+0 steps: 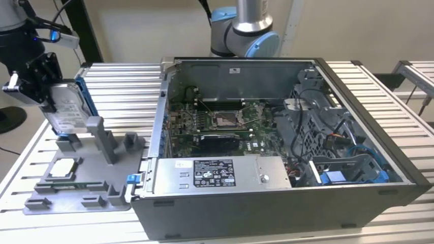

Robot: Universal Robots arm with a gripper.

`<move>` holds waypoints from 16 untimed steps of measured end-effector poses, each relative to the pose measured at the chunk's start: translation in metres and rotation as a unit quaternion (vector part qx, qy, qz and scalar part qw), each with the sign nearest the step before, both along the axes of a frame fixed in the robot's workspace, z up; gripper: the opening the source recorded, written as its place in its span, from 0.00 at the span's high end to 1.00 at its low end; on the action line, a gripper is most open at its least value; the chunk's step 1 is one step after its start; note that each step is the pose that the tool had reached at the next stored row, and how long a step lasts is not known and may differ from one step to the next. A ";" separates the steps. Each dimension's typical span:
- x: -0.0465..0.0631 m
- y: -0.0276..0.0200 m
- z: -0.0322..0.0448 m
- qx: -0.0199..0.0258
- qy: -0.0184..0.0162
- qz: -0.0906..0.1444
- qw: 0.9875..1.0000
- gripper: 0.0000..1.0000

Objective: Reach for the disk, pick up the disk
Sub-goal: 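Pick up the disk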

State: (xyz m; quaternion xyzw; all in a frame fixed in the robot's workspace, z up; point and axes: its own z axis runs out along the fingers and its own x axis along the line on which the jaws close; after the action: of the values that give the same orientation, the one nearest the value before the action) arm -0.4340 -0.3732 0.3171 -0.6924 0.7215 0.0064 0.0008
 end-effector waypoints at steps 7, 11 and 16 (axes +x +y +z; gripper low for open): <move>0.000 0.0000 0.0197 0.000 0.000 0.000 1.000 1.00; 0.000 0.0000 0.0318 0.000 0.000 0.000 1.000 1.00; 0.000 0.0000 0.0475 0.000 0.000 0.000 1.000 1.00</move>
State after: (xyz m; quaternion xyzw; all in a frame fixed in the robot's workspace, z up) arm -0.4340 -0.3731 0.3647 -0.6924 0.7215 0.0064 0.0007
